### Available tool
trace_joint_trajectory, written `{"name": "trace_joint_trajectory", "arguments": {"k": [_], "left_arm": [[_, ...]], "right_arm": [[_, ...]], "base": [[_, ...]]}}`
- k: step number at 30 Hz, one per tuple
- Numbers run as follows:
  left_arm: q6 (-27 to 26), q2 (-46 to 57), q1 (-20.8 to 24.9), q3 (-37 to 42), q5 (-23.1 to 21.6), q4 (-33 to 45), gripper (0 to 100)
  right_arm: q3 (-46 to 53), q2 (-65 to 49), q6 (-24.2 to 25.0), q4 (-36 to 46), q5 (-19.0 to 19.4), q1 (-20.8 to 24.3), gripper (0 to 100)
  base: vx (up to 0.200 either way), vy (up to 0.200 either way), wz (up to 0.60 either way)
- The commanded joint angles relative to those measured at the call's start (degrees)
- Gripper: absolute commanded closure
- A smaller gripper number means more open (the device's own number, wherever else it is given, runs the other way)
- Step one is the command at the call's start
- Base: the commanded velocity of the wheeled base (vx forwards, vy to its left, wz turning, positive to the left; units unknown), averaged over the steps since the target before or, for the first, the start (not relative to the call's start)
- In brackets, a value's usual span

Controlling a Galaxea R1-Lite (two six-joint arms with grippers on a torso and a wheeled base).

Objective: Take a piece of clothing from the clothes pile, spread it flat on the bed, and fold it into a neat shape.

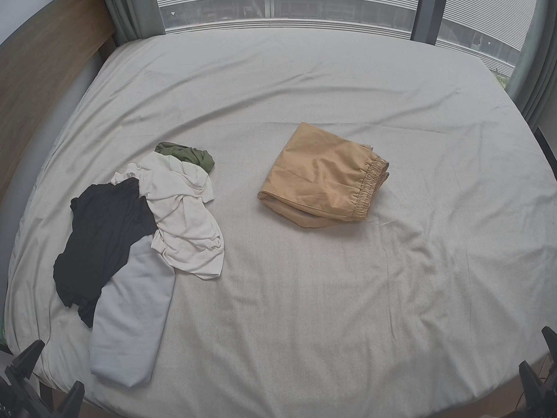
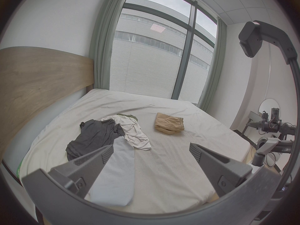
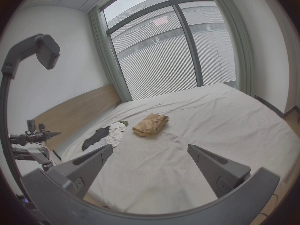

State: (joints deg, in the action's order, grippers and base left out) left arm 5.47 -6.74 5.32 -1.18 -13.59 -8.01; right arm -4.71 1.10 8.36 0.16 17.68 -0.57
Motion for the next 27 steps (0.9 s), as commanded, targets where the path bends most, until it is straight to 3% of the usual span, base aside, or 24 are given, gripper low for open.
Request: {"name": "trace_joint_trajectory", "arguments": {"k": [1,4,7,11,12,13,15,17,27], "left_arm": [[-0.1,1.6,-0.6,1.2,0.0,0.6,0],[-0.2,1.6,-0.7,1.2,0.1,0.9,0],[-0.3,1.6,-0.7,1.2,1.6,4.2,0],[-0.6,1.6,-0.8,1.2,7.7,4.3,0],[-0.6,1.6,-0.8,1.2,7.7,4.3,0],[-1.7,1.9,-2.8,1.2,10.2,4.4,0],[-4.7,4.5,-6.7,1.2,9.8,4.5,0],[-8.3,6.5,-5.5,1.2,10.7,8.5,0],[-6.4,6.6,-5.2,1.2,11.8,8.1,0]], "right_arm": [[2.8,-0.6,-2.2,-0.2,-2.3,0.0,0],[4.0,-0.7,-3.8,-1.7,-4.8,0.0,0],[4.2,-0.7,-4.0,-2.4,-10.5,0.0,0],[3.8,-0.7,-4.1,-1.2,-16.9,0.0,0],[3.8,-0.7,-4.1,-1.2,-16.9,0.0,0],[3.5,-0.6,-4.2,-0.3,-18.3,0.0,0],[3.4,-0.6,-5.3,-0.2,-18.7,0.0,0],[3.6,-0.6,-7.5,-0.7,-18.5,0.0,0],[4.7,-0.6,-7.6,0.1,-18.1,0.0,0]], "base": [[0.000,0.000,0.00],[0.000,0.000,0.00],[0.000,0.000,0.00],[0.000,0.000,0.00],[0.000,0.000,0.00],[0.000,0.000,0.00],[0.000,0.000,0.00],[0.000,0.000,0.00],[0.000,0.000,0.00]]}}
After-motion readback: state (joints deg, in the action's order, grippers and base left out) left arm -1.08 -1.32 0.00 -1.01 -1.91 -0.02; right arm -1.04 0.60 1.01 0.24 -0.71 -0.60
